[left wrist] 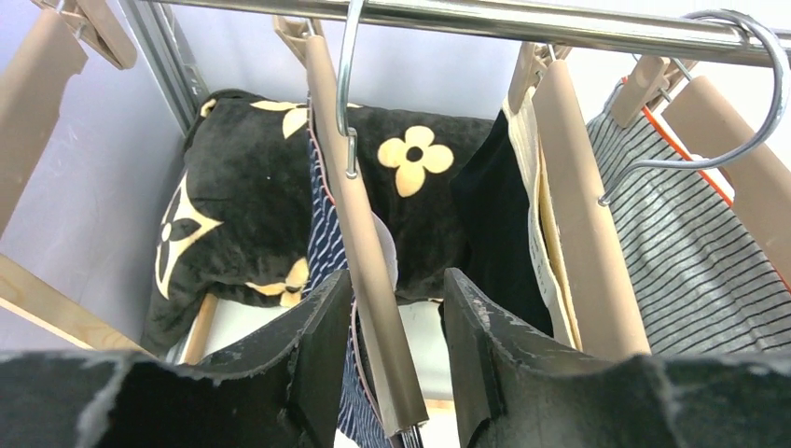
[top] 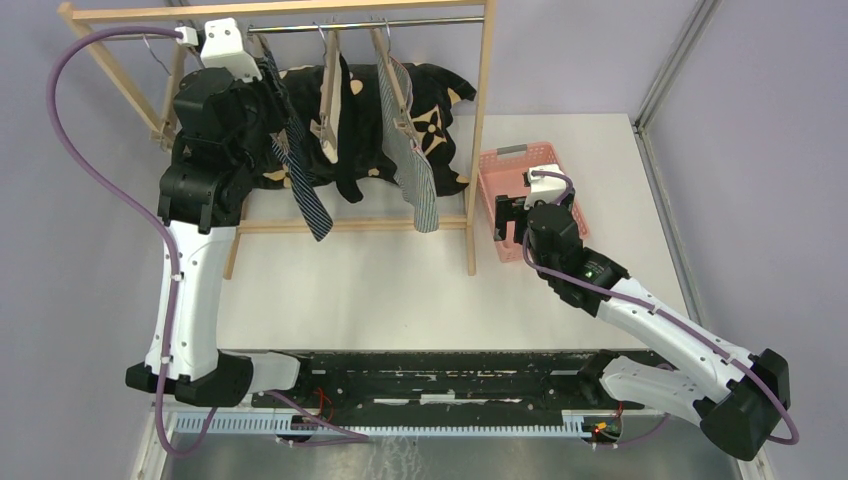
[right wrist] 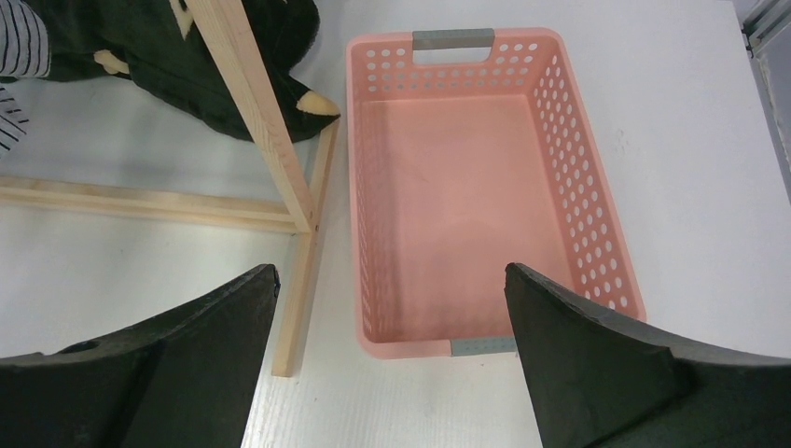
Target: Remove the underwear clipped to the hanger
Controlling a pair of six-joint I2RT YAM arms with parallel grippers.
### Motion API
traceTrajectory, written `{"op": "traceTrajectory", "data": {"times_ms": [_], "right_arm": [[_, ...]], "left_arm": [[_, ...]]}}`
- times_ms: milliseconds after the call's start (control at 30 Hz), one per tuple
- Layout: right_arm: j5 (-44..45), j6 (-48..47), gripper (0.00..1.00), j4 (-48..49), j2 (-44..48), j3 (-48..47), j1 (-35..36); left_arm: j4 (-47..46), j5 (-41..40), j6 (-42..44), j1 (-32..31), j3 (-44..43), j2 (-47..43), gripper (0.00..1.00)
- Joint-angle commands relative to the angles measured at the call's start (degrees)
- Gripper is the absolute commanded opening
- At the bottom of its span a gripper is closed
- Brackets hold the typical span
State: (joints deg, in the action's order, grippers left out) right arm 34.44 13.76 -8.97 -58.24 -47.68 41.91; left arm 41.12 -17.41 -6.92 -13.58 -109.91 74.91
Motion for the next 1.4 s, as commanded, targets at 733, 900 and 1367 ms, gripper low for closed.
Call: {"op": "traceTrajectory", "data": {"times_ms": [733, 900, 1367], "right_arm": [[1.9, 1.0, 1.00, 0.2, 0.6, -2.0, 0.4], [1.7, 0.8, 1.00, 0.1, 0.2, -2.5, 0.4], [1.0, -0.1, 1.00, -0.7, -3.7, -3.4, 0.4]], "left_arm": [[-7.6, -2.4, -0.4, 0.3, 4.8, -0.8, 0.03], [-13.2, -3.4, -0.6, 0.3, 9.8, -3.6, 0.03], [-41.7, -1.3, 3.4, 0.3, 30.1, -14.7, 0.03]]}}
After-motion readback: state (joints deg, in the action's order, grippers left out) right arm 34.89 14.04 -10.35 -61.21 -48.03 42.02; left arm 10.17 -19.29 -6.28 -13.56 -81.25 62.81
